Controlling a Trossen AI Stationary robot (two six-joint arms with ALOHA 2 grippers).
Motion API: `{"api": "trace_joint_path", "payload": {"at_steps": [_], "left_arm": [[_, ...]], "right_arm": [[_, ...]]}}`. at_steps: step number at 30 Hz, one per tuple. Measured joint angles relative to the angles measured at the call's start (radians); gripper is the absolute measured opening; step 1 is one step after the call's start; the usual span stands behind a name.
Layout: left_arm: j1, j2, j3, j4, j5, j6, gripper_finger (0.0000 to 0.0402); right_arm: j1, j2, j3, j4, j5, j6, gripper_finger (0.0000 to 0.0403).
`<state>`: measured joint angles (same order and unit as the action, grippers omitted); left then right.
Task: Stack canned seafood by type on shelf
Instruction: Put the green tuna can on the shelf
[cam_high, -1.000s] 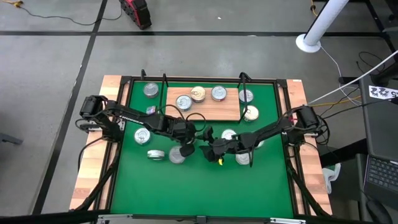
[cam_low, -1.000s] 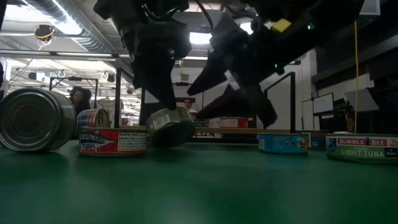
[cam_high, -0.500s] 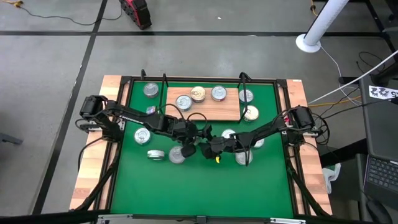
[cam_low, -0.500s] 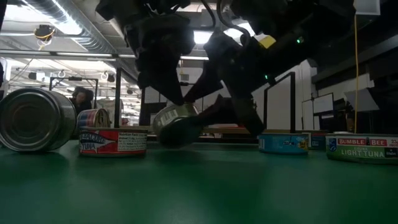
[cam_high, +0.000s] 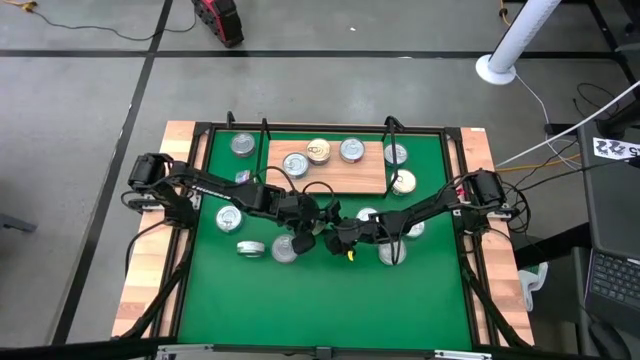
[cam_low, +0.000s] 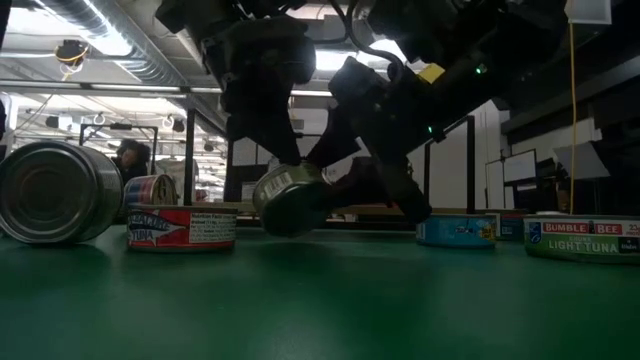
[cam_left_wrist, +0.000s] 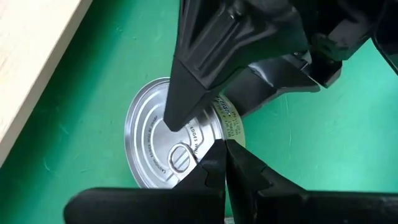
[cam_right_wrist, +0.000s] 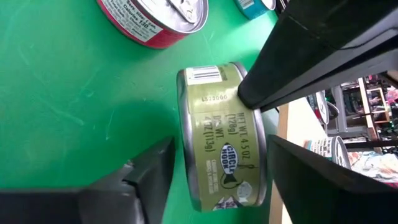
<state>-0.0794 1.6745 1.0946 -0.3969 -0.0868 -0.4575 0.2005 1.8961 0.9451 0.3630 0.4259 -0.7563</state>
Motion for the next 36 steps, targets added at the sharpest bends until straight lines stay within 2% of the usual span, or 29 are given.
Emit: {"api": "trace_joint_path", "payload": {"at_steps": [9,12,16,22,28,36], "left_arm": [[-0.001,0.000,0.000,0.040,0.015,0.048,0.0005],[-0.001,0.000,0.000,0.043,0.015,0.050,0.0024],[-0.001,0.000,0.001,0.045,0.014,0.088,0.0070],[0.005,-0.026,0.001,0.009,0.019,0.165,0.0124],[0.023,-0.111,0.001,-0.113,0.027,0.177,0.0132],[0.031,-0.217,0.001,-0.241,0.016,0.178,0.0119]], "right_arm": [[0.001,0.000,0.000,-0.001,0.000,0.000,0.0131],[0.002,0.000,0.000,-0.001,0.009,0.000,0.0130],[0.002,0.000,0.000,-0.002,0.043,0.000,0.0132],[0.003,-0.001,0.000,0.001,0.116,-0.001,0.0156],[0.003,-0.013,0.022,-0.002,0.171,-0.021,0.0132],[-0.012,-0.023,0.069,0.002,0.289,-0.178,0.0155]]}}
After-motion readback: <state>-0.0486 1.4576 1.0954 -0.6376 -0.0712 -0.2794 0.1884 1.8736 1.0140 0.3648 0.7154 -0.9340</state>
